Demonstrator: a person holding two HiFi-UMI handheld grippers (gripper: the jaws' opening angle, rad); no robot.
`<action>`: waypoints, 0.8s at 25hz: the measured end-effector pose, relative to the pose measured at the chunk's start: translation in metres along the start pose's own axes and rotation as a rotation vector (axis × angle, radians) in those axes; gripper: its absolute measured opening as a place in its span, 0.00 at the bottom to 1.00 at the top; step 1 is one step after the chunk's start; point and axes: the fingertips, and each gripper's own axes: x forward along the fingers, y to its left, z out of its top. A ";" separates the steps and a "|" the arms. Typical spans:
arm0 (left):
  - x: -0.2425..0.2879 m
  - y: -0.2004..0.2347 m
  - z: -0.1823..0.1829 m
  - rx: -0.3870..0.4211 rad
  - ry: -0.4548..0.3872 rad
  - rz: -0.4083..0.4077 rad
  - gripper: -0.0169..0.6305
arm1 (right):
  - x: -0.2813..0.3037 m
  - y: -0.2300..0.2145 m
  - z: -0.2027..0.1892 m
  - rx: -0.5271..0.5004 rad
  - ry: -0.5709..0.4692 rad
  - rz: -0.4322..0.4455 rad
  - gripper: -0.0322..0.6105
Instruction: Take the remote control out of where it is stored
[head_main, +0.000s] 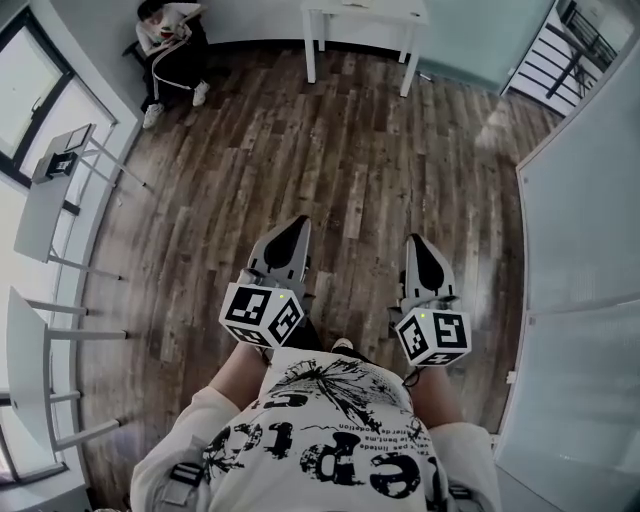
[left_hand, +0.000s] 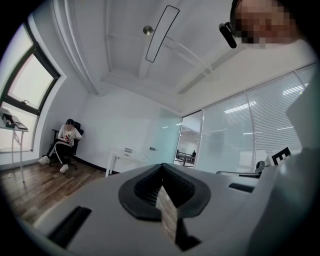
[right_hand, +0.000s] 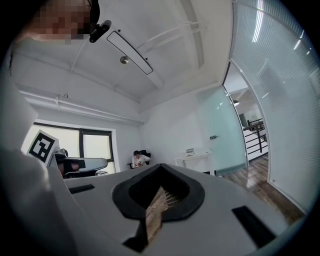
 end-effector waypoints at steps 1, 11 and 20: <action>0.011 0.004 0.001 -0.005 0.002 -0.005 0.04 | 0.008 -0.005 0.000 0.002 0.003 -0.007 0.04; 0.137 0.089 0.027 -0.013 0.004 -0.131 0.04 | 0.134 -0.029 0.005 -0.013 -0.017 -0.137 0.04; 0.241 0.199 0.072 0.015 0.022 -0.225 0.04 | 0.291 -0.015 0.026 -0.032 -0.039 -0.214 0.04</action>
